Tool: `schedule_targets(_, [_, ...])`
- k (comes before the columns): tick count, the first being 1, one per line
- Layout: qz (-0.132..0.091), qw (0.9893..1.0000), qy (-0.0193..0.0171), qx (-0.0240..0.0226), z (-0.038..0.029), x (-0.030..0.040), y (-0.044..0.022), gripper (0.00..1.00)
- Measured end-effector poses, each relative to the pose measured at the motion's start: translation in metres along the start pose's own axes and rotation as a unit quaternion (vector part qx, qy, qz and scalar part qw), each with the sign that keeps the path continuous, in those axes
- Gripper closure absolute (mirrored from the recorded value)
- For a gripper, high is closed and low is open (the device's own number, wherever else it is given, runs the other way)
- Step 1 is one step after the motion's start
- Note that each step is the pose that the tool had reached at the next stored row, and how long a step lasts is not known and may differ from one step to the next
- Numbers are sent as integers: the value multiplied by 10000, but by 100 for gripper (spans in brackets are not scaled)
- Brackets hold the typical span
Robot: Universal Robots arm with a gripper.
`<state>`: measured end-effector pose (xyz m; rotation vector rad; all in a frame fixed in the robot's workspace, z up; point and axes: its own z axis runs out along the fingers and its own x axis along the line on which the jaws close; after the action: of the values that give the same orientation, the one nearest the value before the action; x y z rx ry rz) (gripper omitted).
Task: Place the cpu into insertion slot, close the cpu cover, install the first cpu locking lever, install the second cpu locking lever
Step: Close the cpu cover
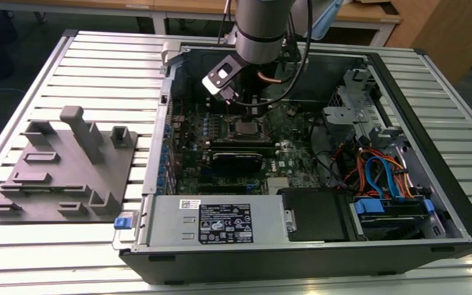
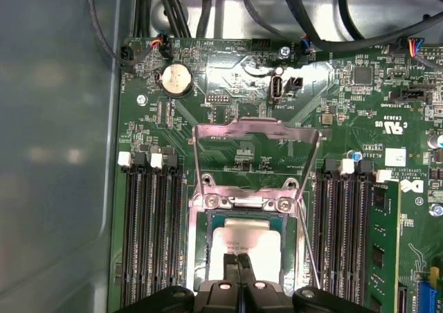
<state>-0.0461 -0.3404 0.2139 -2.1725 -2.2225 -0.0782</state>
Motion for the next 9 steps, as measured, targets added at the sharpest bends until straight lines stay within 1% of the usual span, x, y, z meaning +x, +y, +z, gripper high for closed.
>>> schedule_targets(5, [0,10000,-4,0,-41,2,1,90])
schedule_targets(9, [-1,10000,-15,1,-100,6,1,90])
